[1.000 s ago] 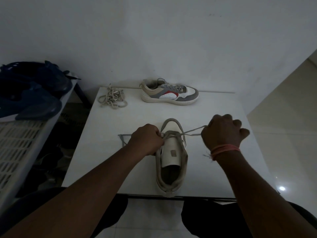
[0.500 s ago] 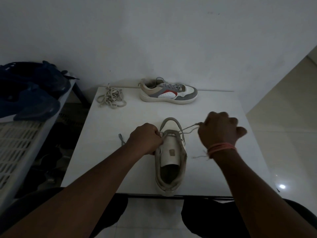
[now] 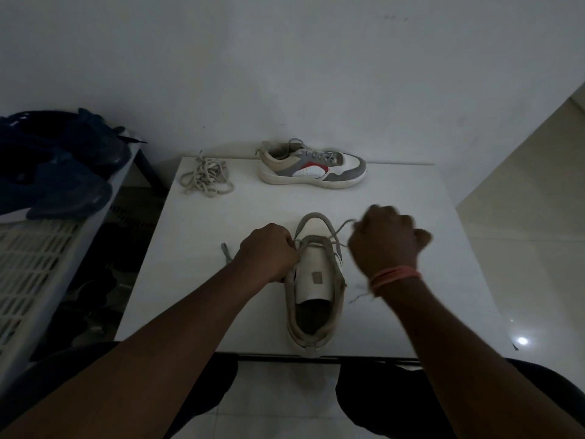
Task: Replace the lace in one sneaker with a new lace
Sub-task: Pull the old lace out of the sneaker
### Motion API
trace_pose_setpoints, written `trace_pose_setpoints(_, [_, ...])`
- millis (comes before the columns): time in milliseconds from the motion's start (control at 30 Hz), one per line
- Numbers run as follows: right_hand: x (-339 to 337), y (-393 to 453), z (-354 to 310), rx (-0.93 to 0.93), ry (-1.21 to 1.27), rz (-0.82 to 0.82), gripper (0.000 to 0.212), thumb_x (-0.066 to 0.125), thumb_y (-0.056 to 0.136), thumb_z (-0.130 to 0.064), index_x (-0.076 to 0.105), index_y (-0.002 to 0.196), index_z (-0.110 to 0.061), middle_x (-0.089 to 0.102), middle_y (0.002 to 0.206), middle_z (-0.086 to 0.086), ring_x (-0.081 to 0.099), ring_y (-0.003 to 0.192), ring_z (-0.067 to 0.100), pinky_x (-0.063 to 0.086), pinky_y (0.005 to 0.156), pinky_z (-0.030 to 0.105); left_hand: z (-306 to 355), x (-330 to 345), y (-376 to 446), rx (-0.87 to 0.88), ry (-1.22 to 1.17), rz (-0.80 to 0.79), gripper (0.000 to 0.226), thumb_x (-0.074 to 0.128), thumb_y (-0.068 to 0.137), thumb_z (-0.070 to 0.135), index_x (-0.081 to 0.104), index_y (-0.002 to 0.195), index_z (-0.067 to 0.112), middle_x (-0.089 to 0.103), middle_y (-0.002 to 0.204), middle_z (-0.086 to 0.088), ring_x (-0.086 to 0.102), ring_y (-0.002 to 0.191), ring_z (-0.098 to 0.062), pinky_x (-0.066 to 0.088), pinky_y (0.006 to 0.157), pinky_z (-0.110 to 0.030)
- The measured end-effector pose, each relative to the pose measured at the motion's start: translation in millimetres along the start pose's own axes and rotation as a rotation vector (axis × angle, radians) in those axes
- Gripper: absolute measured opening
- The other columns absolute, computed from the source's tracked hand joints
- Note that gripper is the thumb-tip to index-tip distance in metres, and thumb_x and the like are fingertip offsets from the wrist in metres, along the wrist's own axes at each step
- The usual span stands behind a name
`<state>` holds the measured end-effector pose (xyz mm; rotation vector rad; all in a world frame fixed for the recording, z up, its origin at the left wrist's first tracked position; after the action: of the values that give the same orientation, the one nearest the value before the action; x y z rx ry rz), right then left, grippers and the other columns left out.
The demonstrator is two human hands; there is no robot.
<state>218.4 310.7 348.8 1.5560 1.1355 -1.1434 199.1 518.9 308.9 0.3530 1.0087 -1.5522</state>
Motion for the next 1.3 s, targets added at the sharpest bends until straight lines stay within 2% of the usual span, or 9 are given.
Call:
trace_pose_setpoints(133, [3.0, 18.0, 50.8, 0.18, -0.036, -0.142, 0.021, 0.056, 0.085, -0.033, 0.058, 0.098, -0.016, 0.062, 0.11, 0.01, 0.055, 0.107, 0.038, 0.037, 0.094, 0.05, 7.1, -1.3, -1.1, 0.075, 0.157, 0.045, 0.011, 0.065, 0.085, 0.015, 0.073, 0.092, 0.019, 0.073, 0.09, -0.003, 0.07, 0.081, -0.024, 0.056, 0.074, -0.031])
trace_pose_setpoints(333, [48.3, -17.1, -10.9, -0.196, 0.244, -0.396, 0.031, 0.066, 0.088, -0.039, 0.058, 0.111, -0.019, 0.063, 0.107, 0.006, 0.061, 0.098, 0.029, 0.053, 0.086, 0.043, 25.4, -11.5, -11.9, 0.284, 0.475, 0.271, 0.012, 0.057, 0.095, 0.02, 0.067, 0.099, 0.024, 0.069, 0.093, 0.001, 0.059, 0.077, -0.018, 0.036, 0.065, -0.029])
trace_pose_setpoints(467, [49.0, -19.9, -22.0, -0.237, 0.212, -0.324, 0.01, 0.057, 0.094, -0.025, 0.06, 0.098, -0.016, 0.064, 0.096, 0.005, 0.062, 0.087, 0.027, 0.052, 0.077, 0.037, 20.3, 10.6, -7.9, 0.273, 0.327, 0.089, 0.045, 0.055, 0.087, 0.06, 0.058, 0.124, 0.035, 0.067, 0.112, 0.002, 0.063, 0.1, -0.021, 0.05, 0.081, -0.033])
trace_pose_setpoints(567, [48.5, -19.6, -23.7, -0.28, 0.228, -0.309, 0.008, 0.059, 0.092, -0.023, 0.066, 0.093, -0.018, 0.063, 0.096, 0.005, 0.062, 0.087, 0.025, 0.053, 0.078, 0.037, 16.4, 38.6, -11.3, 0.322, 0.517, -0.021, 0.073, 0.057, 0.069, 0.08, 0.048, 0.135, 0.049, 0.06, 0.13, 0.004, 0.059, 0.115, -0.024, 0.054, 0.091, -0.042])
trace_pose_setpoints(667, [41.5, -8.1, -16.5, -0.169, 0.503, -0.31, 0.012, 0.065, 0.086, -0.016, 0.063, 0.075, -0.015, 0.065, 0.088, 0.004, 0.061, 0.08, 0.022, 0.043, 0.066, 0.023, 10.2, 35.7, -12.0, 0.311, 0.553, 0.086, 0.055, 0.062, 0.085, 0.061, 0.058, 0.134, 0.037, 0.062, 0.127, -0.002, 0.065, 0.11, -0.026, 0.054, 0.088, -0.036])
trace_pose_setpoints(867, [-13.7, 18.7, 11.6, 0.233, 1.595, -0.206, 0.025, 0.051, 0.1, -0.004, 0.052, 0.075, -0.006, 0.067, 0.079, 0.017, 0.067, 0.07, 0.036, 0.06, 0.07, 0.044, 16.7, 30.0, -17.3, 0.327, 0.41, 0.113, 0.078, 0.024, 0.076, 0.073, 0.05, 0.142, 0.041, 0.065, 0.13, -0.002, 0.063, 0.117, -0.027, 0.051, 0.099, -0.039])
trace_pose_setpoints(967, [-9.1, 16.2, 13.5, 0.128, 1.242, -0.073, 0.028, 0.064, 0.096, -0.026, 0.05, 0.077, -0.011, 0.054, 0.064, 0.01, 0.049, 0.053, 0.023, 0.044, 0.056, 0.035, 12.9, 32.8, -11.3, 0.345, 0.413, 0.104, 0.075, 0.025, 0.076, 0.072, 0.051, 0.139, 0.042, 0.066, 0.127, 0.002, 0.065, 0.114, -0.023, 0.052, 0.097, -0.04])
trace_pose_setpoints(1100, [43.6, -12.5, -14.4, -0.166, 0.445, -0.316, 0.029, 0.067, 0.092, -0.039, 0.056, 0.101, -0.013, 0.063, 0.085, 0.005, 0.06, 0.076, 0.019, 0.044, 0.066, 0.028, 12.5, 34.1, -10.2, 0.295, 0.364, 0.071, 0.065, 0.036, 0.08, 0.068, 0.065, 0.123, 0.028, 0.07, 0.112, -0.001, 0.067, 0.101, -0.023, 0.054, 0.09, -0.041])
trace_pose_setpoints(1300, [27.9, -5.3, -19.1, -0.177, 0.366, -0.268, 0.018, 0.069, 0.09, -0.026, 0.071, 0.08, -0.012, 0.066, 0.075, 0.003, 0.06, 0.069, 0.015, 0.041, 0.064, 0.022, 15.5, 30.1, -12.8, 0.313, 0.327, 0.074, 0.067, 0.041, 0.08, 0.066, 0.068, 0.127, 0.025, 0.072, 0.117, -0.005, 0.067, 0.11, -0.029, 0.051, 0.096, -0.041])
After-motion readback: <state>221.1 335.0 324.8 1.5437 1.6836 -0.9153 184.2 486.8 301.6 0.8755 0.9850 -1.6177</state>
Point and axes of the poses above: each hand's wrist, its own y-axis towards the middle knuckle, its own x-axis out of the palm, z = x × y, the point moved 7 cm from there along y, towards the middle knuckle
